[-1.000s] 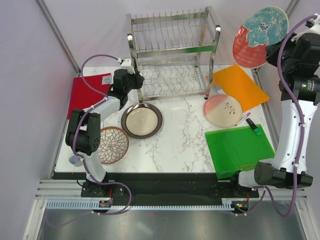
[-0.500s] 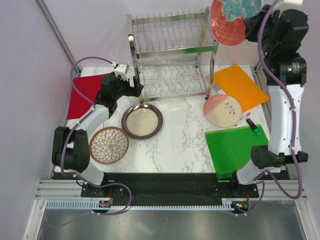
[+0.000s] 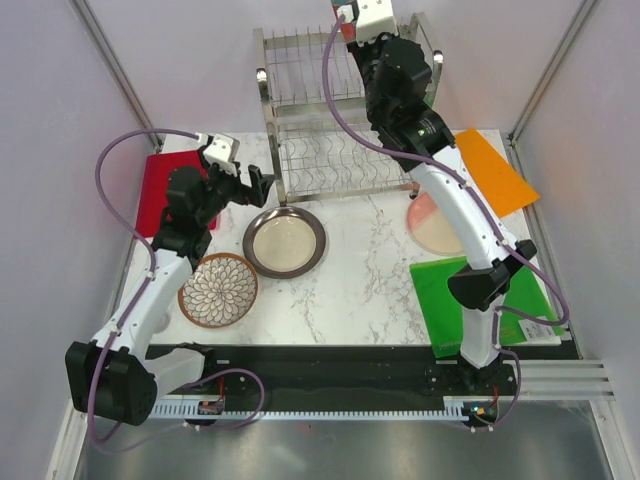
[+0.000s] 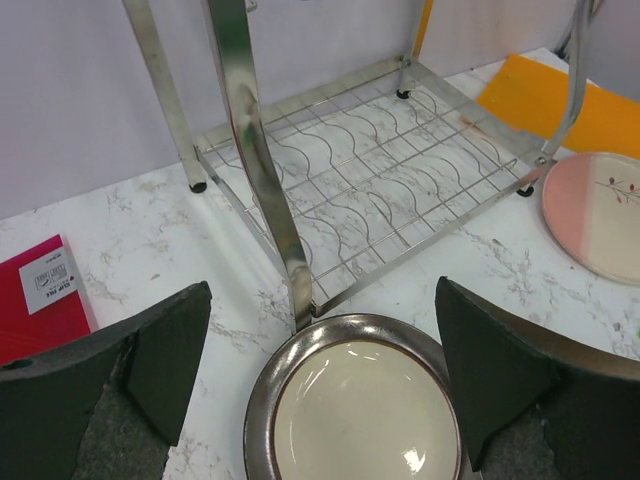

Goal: Load the plates into the dish rack

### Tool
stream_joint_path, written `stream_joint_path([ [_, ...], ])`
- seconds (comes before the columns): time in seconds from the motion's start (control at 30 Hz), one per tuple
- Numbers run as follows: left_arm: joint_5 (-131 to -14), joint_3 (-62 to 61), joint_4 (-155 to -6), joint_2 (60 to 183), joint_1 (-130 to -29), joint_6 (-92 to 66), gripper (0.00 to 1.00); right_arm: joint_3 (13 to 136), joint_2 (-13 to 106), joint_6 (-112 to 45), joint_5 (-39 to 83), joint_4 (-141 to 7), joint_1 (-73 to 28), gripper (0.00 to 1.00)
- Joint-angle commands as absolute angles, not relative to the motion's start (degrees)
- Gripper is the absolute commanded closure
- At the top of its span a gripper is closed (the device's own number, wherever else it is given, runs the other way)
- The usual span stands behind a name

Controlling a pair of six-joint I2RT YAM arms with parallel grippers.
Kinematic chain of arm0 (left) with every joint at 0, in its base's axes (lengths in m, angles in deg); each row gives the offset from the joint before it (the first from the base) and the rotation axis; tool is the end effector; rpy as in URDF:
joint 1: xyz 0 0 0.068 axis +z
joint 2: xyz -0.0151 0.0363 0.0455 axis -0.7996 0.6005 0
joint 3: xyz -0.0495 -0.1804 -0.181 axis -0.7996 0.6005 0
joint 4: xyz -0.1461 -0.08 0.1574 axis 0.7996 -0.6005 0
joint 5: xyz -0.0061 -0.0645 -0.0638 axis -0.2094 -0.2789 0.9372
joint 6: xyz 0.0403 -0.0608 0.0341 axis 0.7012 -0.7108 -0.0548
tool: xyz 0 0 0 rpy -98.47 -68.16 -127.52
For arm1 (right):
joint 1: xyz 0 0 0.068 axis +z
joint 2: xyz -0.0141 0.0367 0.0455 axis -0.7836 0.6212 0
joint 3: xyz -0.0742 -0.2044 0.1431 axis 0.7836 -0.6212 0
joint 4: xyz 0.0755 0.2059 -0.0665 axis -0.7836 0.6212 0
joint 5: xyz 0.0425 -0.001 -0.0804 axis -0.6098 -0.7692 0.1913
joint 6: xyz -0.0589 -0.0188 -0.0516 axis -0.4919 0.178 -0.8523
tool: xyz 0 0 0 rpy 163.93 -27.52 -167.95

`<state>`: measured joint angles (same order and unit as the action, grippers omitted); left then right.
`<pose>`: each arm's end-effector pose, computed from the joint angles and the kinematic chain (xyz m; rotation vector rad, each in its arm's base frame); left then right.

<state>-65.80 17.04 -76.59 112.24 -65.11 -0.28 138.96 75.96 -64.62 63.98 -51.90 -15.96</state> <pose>0.2669 -0.0753 0.3474 0.3908 1.6293 -0.3633 0.3401 0.1954 0.5352 -0.2002 1.3604 -0.2272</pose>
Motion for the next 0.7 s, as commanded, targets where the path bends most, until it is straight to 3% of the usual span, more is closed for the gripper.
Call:
stream_joint_path([
  [0.0,-65.7,19.8,-78.2,110.6,-65.0,-3.6,0.0,145.0,74.8,-75.4,72.9,-78.2,-15.7,1.0],
  [0.27,-64.9,22.1,-78.2,109.8,-65.0,-5.9,0.0,145.6,77.1,-79.3,74.7,-83.4,-16.3,1.0],
  [0.67,-64.3,28.5,-76.0,104.8,-65.1,-7.4,0.0,140.3,71.9,-69.2,70.9,-72.4,-21.8,1.0],
])
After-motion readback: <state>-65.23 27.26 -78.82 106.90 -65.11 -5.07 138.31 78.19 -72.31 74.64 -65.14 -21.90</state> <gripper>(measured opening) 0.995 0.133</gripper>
